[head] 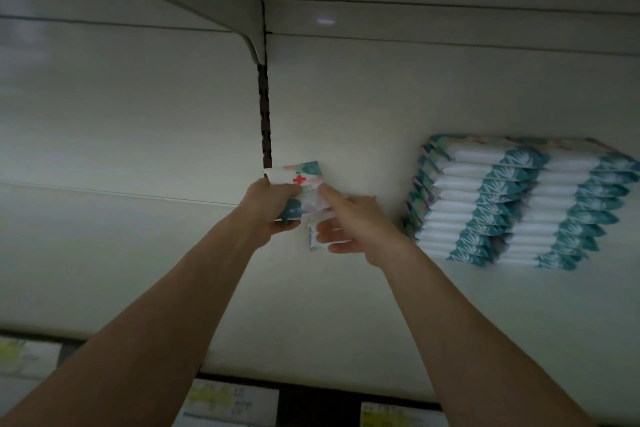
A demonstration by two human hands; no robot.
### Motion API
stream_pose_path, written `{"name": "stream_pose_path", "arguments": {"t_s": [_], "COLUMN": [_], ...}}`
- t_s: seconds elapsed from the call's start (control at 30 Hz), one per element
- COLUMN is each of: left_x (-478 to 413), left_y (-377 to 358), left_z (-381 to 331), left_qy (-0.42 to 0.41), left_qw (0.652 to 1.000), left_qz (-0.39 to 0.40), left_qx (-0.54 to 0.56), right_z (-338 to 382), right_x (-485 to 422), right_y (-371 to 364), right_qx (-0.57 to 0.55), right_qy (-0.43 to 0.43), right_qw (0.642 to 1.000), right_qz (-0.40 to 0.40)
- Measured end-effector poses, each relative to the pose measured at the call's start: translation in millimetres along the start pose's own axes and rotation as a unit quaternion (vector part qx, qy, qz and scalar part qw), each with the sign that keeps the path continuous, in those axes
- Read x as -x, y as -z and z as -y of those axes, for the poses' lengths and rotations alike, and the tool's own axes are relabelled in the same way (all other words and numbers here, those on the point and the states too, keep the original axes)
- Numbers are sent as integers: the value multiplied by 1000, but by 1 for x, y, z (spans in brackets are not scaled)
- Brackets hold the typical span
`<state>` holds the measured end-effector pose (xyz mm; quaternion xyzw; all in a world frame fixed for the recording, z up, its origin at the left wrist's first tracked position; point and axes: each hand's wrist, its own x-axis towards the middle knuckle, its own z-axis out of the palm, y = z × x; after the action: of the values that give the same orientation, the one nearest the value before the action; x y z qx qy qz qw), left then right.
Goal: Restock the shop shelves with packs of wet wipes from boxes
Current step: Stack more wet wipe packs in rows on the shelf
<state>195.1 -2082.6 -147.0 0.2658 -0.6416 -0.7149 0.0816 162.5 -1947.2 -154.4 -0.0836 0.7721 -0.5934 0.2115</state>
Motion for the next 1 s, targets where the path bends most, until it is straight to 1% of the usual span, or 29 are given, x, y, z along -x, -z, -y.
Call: {"name": "stream_pose_path", "arguments": {"t_s": [0.03,0.07,0.13,0.23,0.27,0.33,0.4,0.43,0.47,0.53,0.63,0.7,0.83,0.93,1.0], "left_x": [0,-1,-4,-13,-14,-15,-16,-16,-17,-19,-21,-22,-23,-23,-26], "left_y": [-4,-6,-6,-2,-3,-6,-11,-14,-16,-20,-26,-28,-32,-35,-35], "left_z": [1,2,0,-4,-6,-9,-11,-11,-10,-8,-5,-2,5,7,7], "left_qy": [18,33,50,45,43,43,45,46,46,49,32,19,10,-8,-27], "left_qw": [1000,999,996,995,996,996,996,997,997,997,992,985,977,970,957], "left_qz": [18,36,57,42,39,40,45,48,50,44,21,11,9,3,-1], "left_qx": [7,14,43,72,68,66,62,48,27,-27,-123,-169,-214,-244,-288], "right_z": [1,0,0,-1,-2,-6,-12,-14,-15,-17,-20,-21,-28,-35,-40], "right_x": [1,0,-1,-9,-12,-19,-25,-28,-29,-35,-49,-52,-45,-38,-35], "right_y": [0,3,14,35,39,43,42,42,40,42,45,45,46,48,47], "right_qx": [-27,-53,-80,-78,-93,-167,-215,-211,-200,-158,-9,71,193,211,212], "right_qy": [-15,-21,-31,-50,-46,-29,-25,-28,-27,-13,30,48,65,69,77], "right_qw": [999,996,994,995,995,985,975,976,978,983,985,976,951,941,938], "right_qz": [43,66,71,32,10,-34,-48,-47,-52,-93,-170,-200,-233,-257,-263]}}
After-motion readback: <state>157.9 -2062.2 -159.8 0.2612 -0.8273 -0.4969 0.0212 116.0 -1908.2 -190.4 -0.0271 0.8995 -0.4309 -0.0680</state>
